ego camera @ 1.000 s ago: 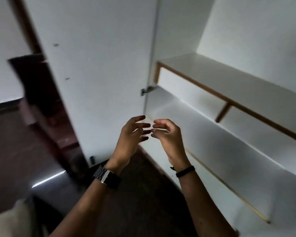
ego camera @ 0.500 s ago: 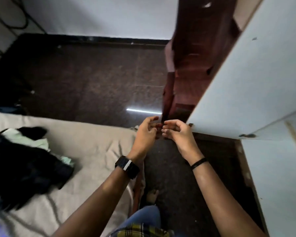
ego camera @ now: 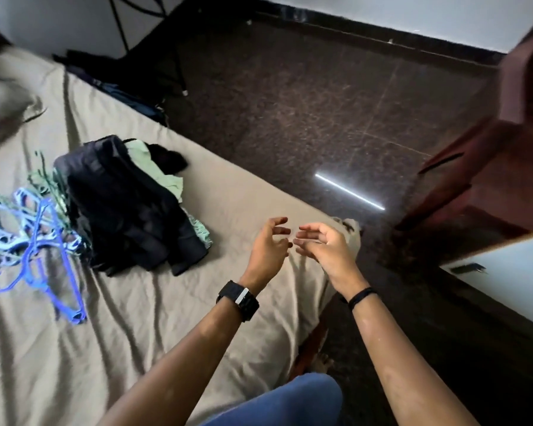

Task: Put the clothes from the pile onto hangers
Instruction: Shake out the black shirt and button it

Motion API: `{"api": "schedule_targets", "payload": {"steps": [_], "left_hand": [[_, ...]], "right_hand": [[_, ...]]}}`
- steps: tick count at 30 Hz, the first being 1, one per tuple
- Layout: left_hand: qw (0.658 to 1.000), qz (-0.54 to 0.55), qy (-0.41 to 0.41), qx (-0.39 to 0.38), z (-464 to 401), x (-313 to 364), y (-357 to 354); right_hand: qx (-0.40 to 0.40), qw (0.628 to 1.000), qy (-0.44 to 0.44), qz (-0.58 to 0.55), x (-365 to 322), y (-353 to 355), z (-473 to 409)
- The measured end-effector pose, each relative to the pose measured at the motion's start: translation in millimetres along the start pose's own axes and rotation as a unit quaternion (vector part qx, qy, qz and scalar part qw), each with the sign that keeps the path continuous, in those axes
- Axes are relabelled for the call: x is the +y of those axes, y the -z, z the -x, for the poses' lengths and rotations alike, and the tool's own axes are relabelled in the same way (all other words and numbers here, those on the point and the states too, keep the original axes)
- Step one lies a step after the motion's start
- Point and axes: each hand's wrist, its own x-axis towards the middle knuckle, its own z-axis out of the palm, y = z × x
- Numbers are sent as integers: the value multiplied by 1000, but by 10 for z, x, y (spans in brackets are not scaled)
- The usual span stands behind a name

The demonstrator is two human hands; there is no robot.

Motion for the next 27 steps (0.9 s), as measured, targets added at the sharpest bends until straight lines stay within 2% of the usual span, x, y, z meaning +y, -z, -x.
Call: {"api": "schedule_targets", "payload": {"steps": [8,14,18,23,27], "left_hand": [[992,-49,9,116,-591,-1039,458],[975,-87,-36,203,-969,-1551,875],[970,-103,-80,206,-1166,-1706,1209],[955,-160,-132,212,-1408,-1834,1669],[946,-197,-178,187,-1487,-1966,2160]], "right_hand": [[-98,995,-4,37,799,-631,-845],[-124,989,25,72,1161,-1128,-1319],[-130,982,72,117,1266,-1430,-1482],[-96,965,133,204,1310,-1853,-1629],[-73,949,161,260,1413,-2354,-1615]]}}
